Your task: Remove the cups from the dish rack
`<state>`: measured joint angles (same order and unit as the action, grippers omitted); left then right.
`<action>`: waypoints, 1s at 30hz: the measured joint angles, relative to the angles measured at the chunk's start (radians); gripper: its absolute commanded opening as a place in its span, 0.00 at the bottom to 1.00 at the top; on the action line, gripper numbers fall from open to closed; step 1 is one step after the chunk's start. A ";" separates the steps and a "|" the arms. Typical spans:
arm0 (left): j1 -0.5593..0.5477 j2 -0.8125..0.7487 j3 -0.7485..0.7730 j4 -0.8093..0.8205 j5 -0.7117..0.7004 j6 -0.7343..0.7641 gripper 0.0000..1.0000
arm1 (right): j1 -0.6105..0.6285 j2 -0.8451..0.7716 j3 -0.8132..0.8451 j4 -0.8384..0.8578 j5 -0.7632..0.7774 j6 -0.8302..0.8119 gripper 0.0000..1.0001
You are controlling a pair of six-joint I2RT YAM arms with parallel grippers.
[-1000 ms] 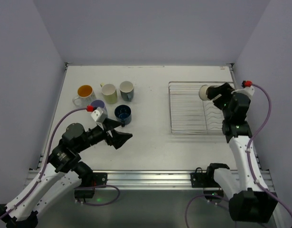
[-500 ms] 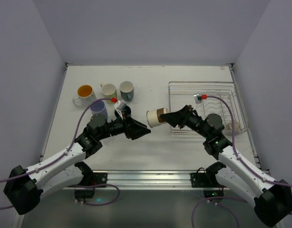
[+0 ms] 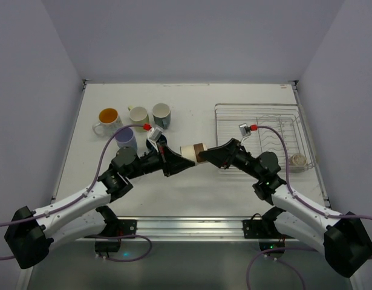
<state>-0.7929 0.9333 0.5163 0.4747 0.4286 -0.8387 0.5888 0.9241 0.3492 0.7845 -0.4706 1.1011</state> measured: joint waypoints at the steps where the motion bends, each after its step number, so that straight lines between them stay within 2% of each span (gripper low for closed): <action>1: -0.002 -0.008 0.009 -0.009 -0.001 0.003 0.00 | 0.001 0.000 -0.002 0.018 0.000 0.011 0.80; 3: -0.009 -0.019 0.037 -0.060 -0.017 0.037 0.00 | 0.006 -0.009 -0.004 0.018 0.005 0.012 0.99; 5: -0.013 -0.024 0.079 -0.160 -0.072 0.088 0.00 | 0.016 -0.032 -0.007 -0.037 0.007 -0.008 0.99; 8: -0.009 -0.022 0.149 -0.369 -0.161 0.184 0.00 | 0.024 -0.130 -0.007 -0.215 0.048 -0.077 0.99; 15: -0.008 0.025 0.196 -0.799 -0.325 0.333 0.00 | 0.024 -0.547 0.000 -0.719 0.249 -0.250 0.99; 18: -0.008 0.072 0.216 -0.939 -0.369 0.370 0.00 | 0.024 -0.658 0.027 -0.906 0.334 -0.293 0.99; 24: -0.011 0.208 0.278 -1.066 -0.381 0.422 0.00 | 0.024 -0.713 0.092 -1.168 0.505 -0.346 0.99; 26: -0.016 0.263 0.305 -1.088 -0.386 0.441 0.09 | 0.024 -0.693 0.129 -1.237 0.573 -0.362 0.99; 30: -0.034 0.345 0.354 -1.125 -0.430 0.469 0.18 | 0.024 -0.631 0.195 -1.323 0.681 -0.377 0.99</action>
<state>-0.8265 1.2781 0.8703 -0.6506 -0.0010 -0.3695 0.6128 0.2928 0.5438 -0.5381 0.2100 0.7238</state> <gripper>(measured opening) 0.151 0.990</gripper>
